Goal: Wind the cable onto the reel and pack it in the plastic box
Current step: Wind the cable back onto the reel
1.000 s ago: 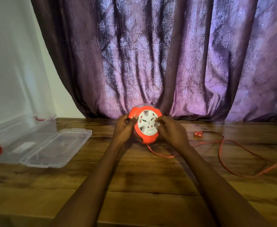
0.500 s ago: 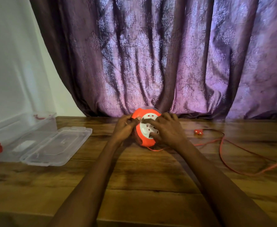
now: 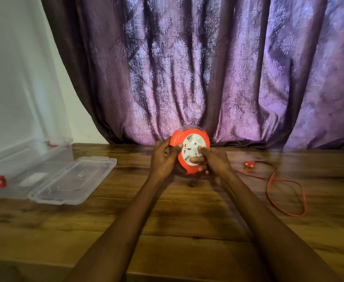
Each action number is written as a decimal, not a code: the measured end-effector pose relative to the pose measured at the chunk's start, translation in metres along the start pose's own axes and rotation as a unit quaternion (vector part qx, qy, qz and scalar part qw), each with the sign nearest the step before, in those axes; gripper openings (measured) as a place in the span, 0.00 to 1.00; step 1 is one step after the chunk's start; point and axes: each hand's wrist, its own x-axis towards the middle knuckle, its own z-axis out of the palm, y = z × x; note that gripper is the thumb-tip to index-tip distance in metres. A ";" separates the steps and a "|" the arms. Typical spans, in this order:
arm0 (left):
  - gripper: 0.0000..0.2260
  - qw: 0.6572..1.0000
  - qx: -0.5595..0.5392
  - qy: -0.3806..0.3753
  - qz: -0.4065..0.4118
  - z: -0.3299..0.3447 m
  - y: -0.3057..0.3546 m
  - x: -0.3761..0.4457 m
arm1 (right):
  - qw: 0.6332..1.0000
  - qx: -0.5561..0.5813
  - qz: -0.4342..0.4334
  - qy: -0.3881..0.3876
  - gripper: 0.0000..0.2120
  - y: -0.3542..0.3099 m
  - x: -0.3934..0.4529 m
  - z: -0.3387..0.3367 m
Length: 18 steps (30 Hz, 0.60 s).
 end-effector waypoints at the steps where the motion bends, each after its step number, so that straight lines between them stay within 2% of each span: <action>1: 0.07 1.000 -0.007 0.012 -0.016 -0.004 0.000 0.002 | 0.994 -0.091 -0.055 0.011 0.13 0.000 0.000 -0.005; 2: 0.08 0.999 -0.016 0.026 -0.035 -0.008 -0.002 0.005 | 0.966 -0.223 -0.128 0.039 0.11 0.000 0.000 -0.011; 4: 0.11 0.995 -0.037 0.040 -0.080 -0.016 -0.006 0.010 | 0.838 -0.442 -0.313 0.063 0.08 0.003 0.001 -0.020; 6: 0.13 0.989 -0.076 0.029 -0.123 -0.021 -0.006 0.013 | 0.719 -0.517 -0.465 -0.002 0.10 0.000 0.000 -0.023; 8: 0.13 0.976 -0.149 0.002 -0.159 -0.024 -0.007 0.013 | 0.643 -0.557 -0.524 -0.045 0.13 -0.005 -0.001 -0.022; 10: 0.14 0.959 -0.205 -0.023 -0.192 -0.026 -0.009 0.012 | 0.606 -0.587 -0.533 -0.061 0.17 -0.009 -0.004 -0.019; 12: 0.16 0.955 -0.206 -0.056 -0.207 -0.029 -0.012 0.011 | 0.588 -0.610 -0.525 -0.083 0.23 -0.008 -0.005 -0.015; 15: 0.14 0.954 -0.201 -0.079 -0.205 -0.030 -0.011 0.009 | 0.558 -0.649 -0.506 -0.112 0.29 -0.004 -0.004 -0.011; 18: 0.15 0.960 -0.182 -0.086 -0.194 -0.029 -0.009 0.008 | 0.541 -0.657 -0.516 -0.095 0.29 -0.001 -0.003 -0.011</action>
